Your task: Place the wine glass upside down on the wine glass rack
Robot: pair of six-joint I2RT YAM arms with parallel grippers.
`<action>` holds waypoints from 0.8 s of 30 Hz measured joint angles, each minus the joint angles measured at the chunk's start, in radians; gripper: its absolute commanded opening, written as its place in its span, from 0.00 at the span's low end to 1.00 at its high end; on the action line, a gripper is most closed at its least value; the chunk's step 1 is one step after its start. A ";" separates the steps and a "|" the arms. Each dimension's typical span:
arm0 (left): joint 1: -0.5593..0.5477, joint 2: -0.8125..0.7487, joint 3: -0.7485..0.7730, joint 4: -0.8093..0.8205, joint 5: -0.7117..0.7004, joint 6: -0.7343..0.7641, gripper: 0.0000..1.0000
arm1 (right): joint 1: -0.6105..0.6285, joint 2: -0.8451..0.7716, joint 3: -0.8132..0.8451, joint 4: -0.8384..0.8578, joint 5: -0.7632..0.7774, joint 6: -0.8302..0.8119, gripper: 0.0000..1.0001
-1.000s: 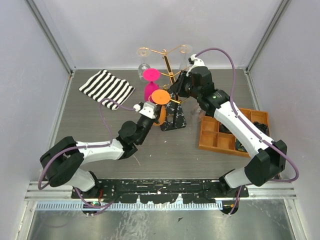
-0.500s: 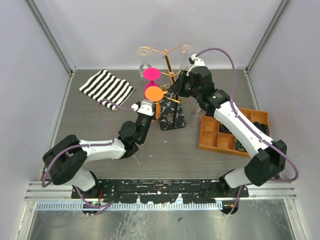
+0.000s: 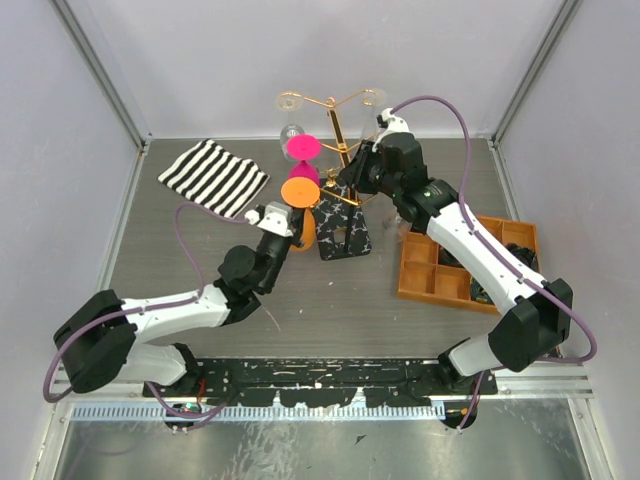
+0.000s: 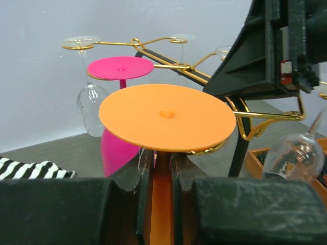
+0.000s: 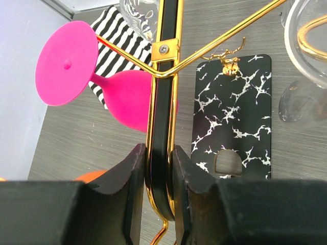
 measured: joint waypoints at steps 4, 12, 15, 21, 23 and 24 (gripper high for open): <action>0.000 -0.068 -0.021 -0.065 0.062 -0.027 0.00 | 0.001 0.000 0.000 0.000 0.000 0.000 0.01; 0.007 -0.119 -0.030 -0.133 0.164 -0.047 0.00 | 0.001 0.000 0.000 0.000 0.000 0.000 0.01; 0.008 -0.117 -0.030 -0.147 0.196 -0.050 0.00 | 0.001 0.000 0.000 0.000 0.000 0.000 0.01; 0.008 -0.076 -0.016 -0.153 0.226 -0.050 0.03 | 0.001 0.000 0.000 0.000 -0.001 0.000 0.00; 0.008 -0.058 -0.013 -0.150 0.226 -0.050 0.08 | 0.001 0.000 0.000 0.000 -0.001 0.000 0.01; 0.009 -0.048 -0.011 -0.146 0.226 -0.050 0.12 | 0.001 0.000 0.000 -0.001 -0.001 0.000 0.01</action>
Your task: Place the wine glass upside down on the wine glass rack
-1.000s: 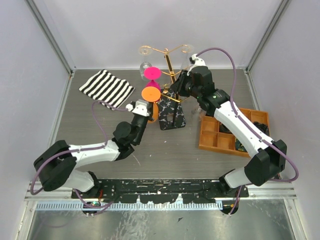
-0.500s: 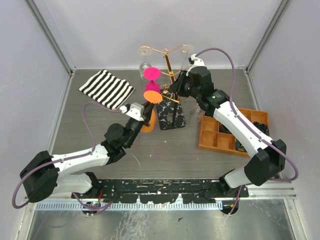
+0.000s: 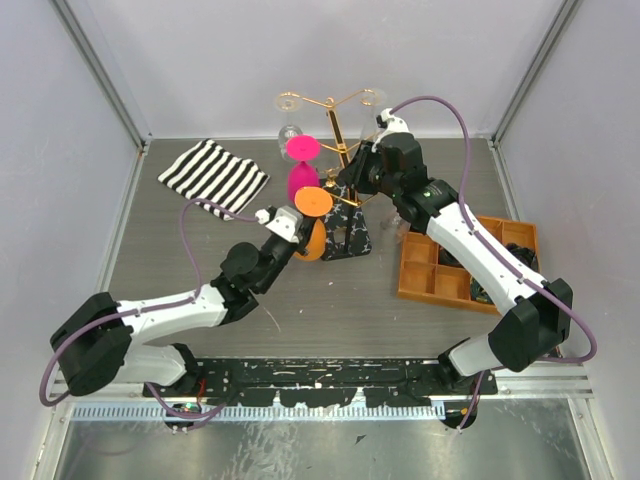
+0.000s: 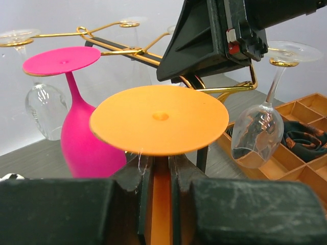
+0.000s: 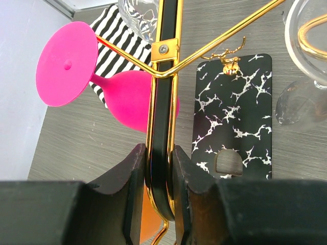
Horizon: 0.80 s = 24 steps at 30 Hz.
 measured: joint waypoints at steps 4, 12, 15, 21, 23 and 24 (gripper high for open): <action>0.000 0.027 0.007 0.019 -0.003 0.001 0.26 | 0.001 0.001 0.000 0.000 -0.008 -0.001 0.01; 0.000 0.035 0.007 0.014 -0.012 0.008 0.52 | 0.001 0.001 0.000 0.000 -0.010 -0.002 0.12; 0.000 0.035 0.007 0.008 -0.020 0.009 0.59 | 0.001 0.001 0.000 0.000 -0.010 -0.002 0.21; 0.000 -0.016 -0.015 -0.010 -0.030 0.006 0.73 | 0.001 0.005 0.005 -0.005 -0.009 -0.003 0.34; 0.000 -0.061 -0.037 -0.014 -0.033 0.001 0.78 | 0.001 0.009 0.014 -0.009 -0.008 -0.004 0.37; 0.000 -0.088 -0.049 -0.021 -0.034 -0.003 0.80 | 0.000 0.014 0.016 0.004 -0.009 -0.002 0.39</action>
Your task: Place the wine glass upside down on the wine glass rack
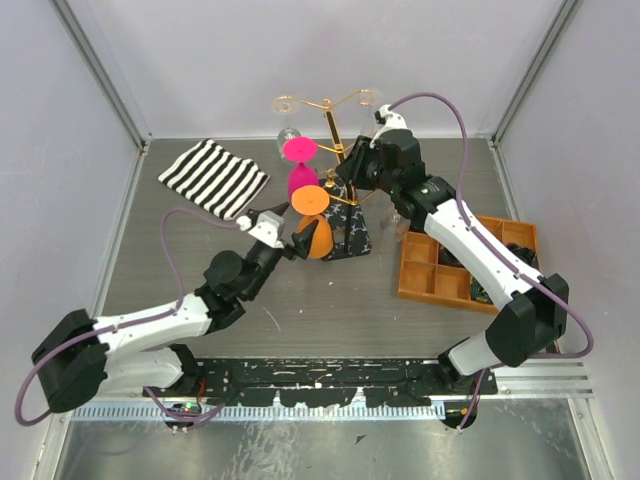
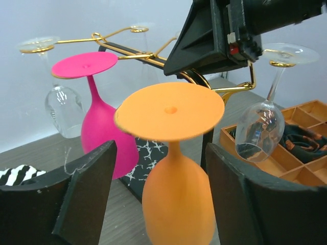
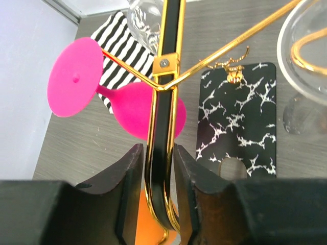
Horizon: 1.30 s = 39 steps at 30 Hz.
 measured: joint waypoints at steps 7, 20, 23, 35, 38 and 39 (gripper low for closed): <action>0.000 -0.215 -0.064 -0.132 0.000 -0.063 0.93 | 0.000 0.039 0.021 0.042 -0.004 -0.006 0.51; 0.000 -0.538 -0.062 -0.629 -0.084 -0.212 0.98 | 0.000 0.035 0.060 0.027 -0.001 -0.095 0.80; 0.000 -0.570 0.027 -0.835 -0.142 -0.256 0.98 | 0.000 0.014 0.064 0.008 0.002 -0.148 0.99; 0.000 -0.541 0.412 -1.487 -0.233 -0.407 0.98 | 0.000 -0.369 -0.031 -0.069 0.097 -0.298 1.00; 0.000 -0.531 0.440 -1.595 -0.219 -0.427 0.98 | 0.000 -0.515 -0.130 -0.076 0.115 -0.304 1.00; 0.000 -0.534 0.439 -1.634 -0.216 -0.436 0.98 | 0.000 -0.568 -0.168 -0.080 0.120 -0.304 1.00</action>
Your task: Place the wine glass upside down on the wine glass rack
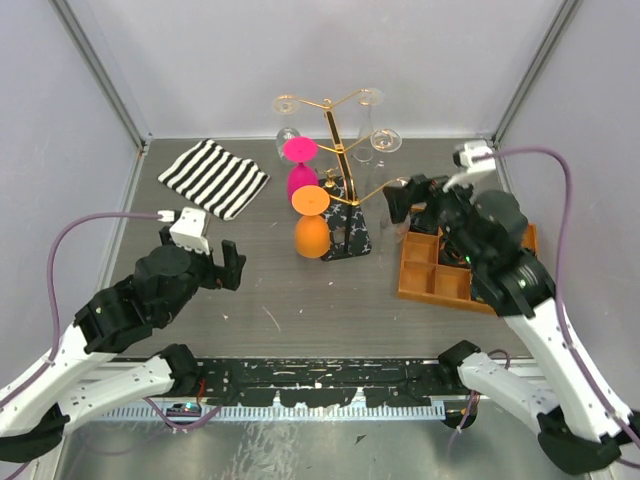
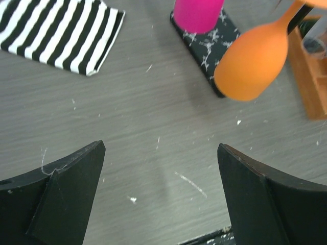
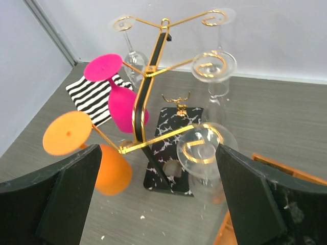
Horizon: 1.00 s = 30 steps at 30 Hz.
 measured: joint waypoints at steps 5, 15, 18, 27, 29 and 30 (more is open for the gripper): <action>0.000 -0.043 -0.014 -0.096 0.003 -0.034 0.98 | 0.000 -0.207 -0.130 -0.052 0.043 -0.007 1.00; 0.000 -0.180 -0.114 -0.137 -0.050 -0.079 0.98 | 0.000 -0.542 -0.345 -0.110 0.147 0.006 1.00; 0.000 -0.205 -0.132 -0.150 -0.066 -0.083 0.98 | 0.000 -0.589 -0.393 -0.126 0.170 0.024 1.00; 0.000 -0.229 -0.135 -0.155 -0.110 -0.098 0.98 | 0.000 -0.633 -0.445 -0.173 0.210 0.055 1.00; 0.000 -0.227 -0.138 -0.156 -0.110 -0.100 0.98 | 0.000 -0.632 -0.445 -0.172 0.211 0.056 1.00; 0.000 -0.224 -0.140 -0.156 -0.110 -0.100 0.98 | 0.000 -0.631 -0.445 -0.172 0.210 0.057 1.00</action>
